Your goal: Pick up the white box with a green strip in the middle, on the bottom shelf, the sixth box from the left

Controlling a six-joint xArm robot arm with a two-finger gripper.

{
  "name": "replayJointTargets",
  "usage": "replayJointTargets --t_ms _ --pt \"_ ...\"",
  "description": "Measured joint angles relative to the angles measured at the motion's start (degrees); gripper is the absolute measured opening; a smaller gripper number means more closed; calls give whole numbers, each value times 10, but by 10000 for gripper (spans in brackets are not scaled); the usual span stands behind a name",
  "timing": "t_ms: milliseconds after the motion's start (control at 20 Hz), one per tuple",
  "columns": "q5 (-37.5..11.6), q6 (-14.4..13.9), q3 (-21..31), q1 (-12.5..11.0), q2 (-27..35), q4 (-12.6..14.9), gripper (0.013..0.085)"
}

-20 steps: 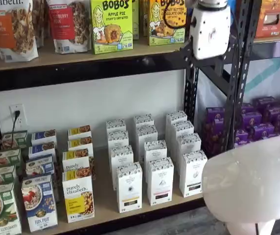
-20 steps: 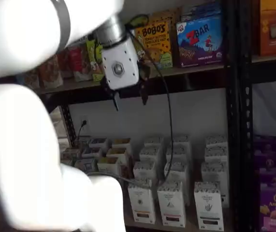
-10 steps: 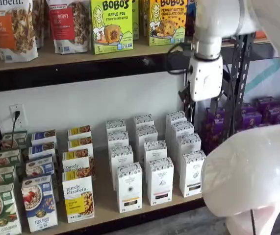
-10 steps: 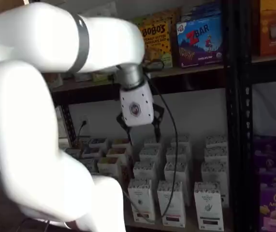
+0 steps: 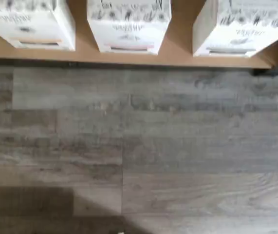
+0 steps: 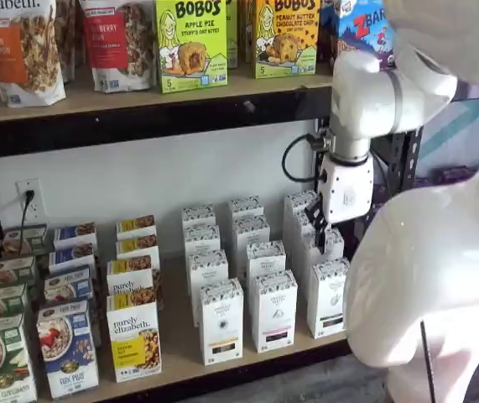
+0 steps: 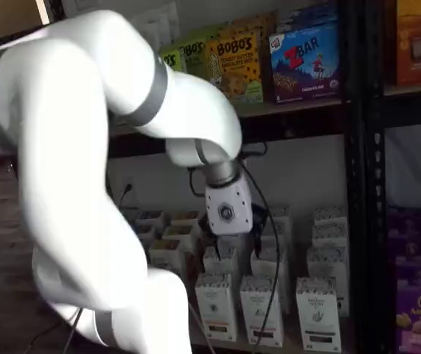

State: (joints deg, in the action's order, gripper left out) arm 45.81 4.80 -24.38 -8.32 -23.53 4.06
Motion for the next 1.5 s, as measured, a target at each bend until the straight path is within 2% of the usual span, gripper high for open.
replayJointTargets --t_ms 50,200,250,450,750,800,850,900,1000,1100,1250,1350,1400,1500 --pt "-15 2 2 -2 17 0 850" --pt "-95 38 18 -11 63 -38 850" --pt "-121 43 22 -12 77 -43 850" --pt "-191 36 17 -13 143 -34 850" --pt "-276 1 -27 -14 272 7 850" --pt "-287 -1 -42 -13 301 7 850" --pt "-297 -12 -53 -13 324 19 850" --pt "-308 -40 -67 -15 350 50 850" --pt "-331 -54 -98 -14 406 63 850" --pt "-347 -38 -120 -11 442 43 850" --pt "-358 -27 -166 -11 499 31 850" --pt "-357 -53 -206 -19 536 65 850" --pt "-354 -57 -227 -22 553 74 850" --pt "-349 -34 -262 -26 582 54 850"
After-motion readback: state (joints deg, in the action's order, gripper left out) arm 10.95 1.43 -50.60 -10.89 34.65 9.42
